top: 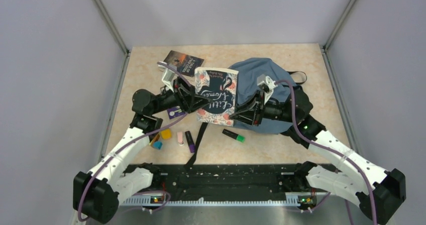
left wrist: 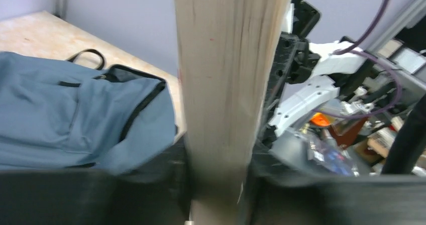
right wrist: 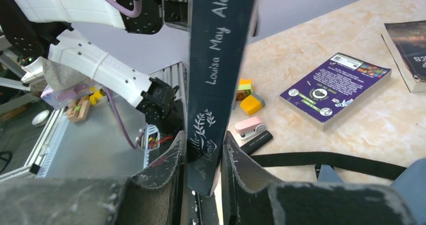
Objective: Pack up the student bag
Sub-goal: Pick up the book from the center of the board.
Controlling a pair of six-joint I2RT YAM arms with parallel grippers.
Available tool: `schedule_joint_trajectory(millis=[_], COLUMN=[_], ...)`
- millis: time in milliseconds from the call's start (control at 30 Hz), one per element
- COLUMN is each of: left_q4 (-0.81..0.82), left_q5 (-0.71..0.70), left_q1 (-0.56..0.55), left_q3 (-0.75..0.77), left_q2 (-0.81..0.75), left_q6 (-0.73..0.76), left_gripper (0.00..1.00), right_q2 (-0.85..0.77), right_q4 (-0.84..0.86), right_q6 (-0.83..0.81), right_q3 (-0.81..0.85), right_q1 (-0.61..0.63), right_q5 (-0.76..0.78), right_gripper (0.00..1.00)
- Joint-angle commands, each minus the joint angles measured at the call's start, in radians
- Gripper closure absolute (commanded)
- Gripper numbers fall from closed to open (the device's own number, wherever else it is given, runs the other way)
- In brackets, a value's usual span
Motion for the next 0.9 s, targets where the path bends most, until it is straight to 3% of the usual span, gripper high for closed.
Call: schedule_joint_trajectory(millis=[0, 67, 133, 200, 267, 333, 433, 633, 733, 800, 867], left_q4=[0.086, 0.086, 0.087, 0.100, 0.112, 0.118, 0.136, 0.166, 0.190, 0.191, 0.191], left_q5=[0.067, 0.061, 0.058, 0.056, 0.050, 0.038, 0.022, 0.002, -0.007, -0.013, -0.017], left_q1=[-0.001, 0.000, 0.000, 0.000, -0.001, 0.000, -0.002, -0.002, -0.002, -0.001, -0.001], left_q3=[-0.010, -0.021, -0.027, -0.033, -0.036, -0.038, -0.043, -0.040, -0.044, -0.048, -0.053], left_q2=[-0.021, -0.031, -0.039, -0.046, -0.056, -0.069, -0.080, -0.083, -0.078, -0.074, -0.067], left_q6=[-0.032, -0.027, -0.028, -0.035, -0.042, -0.044, -0.050, -0.065, -0.077, -0.069, -0.062], left_gripper=[0.77, 0.96, 1.00, 1.00, 1.00, 1.00, 1.00, 1.00, 1.00, 1.00, 1.00], right_q2=[-0.017, -0.006, 0.006, 0.022, 0.031, 0.041, 0.067, 0.146, 0.178, 0.196, 0.205], right_q4=[0.105, 0.118, 0.152, 0.185, 0.212, 0.244, 0.297, 0.315, 0.345, 0.344, 0.308], right_q6=[-0.041, -0.033, -0.011, 0.007, 0.018, 0.032, 0.046, 0.036, 0.051, 0.042, 0.026], right_q3=[0.039, 0.034, 0.026, 0.020, 0.015, 0.010, 0.008, 0.038, 0.047, 0.057, 0.070], right_q1=[0.008, 0.008, 0.007, 0.008, 0.008, 0.009, 0.021, 0.076, 0.105, 0.127, 0.142], right_q5=[0.005, 0.010, 0.013, 0.009, 0.011, 0.009, 0.010, 0.033, 0.045, 0.059, 0.115], right_gripper=[1.00, 1.00, 0.98, 0.77, 0.46, 0.27, 0.16, 0.15, 0.20, 0.28, 0.49])
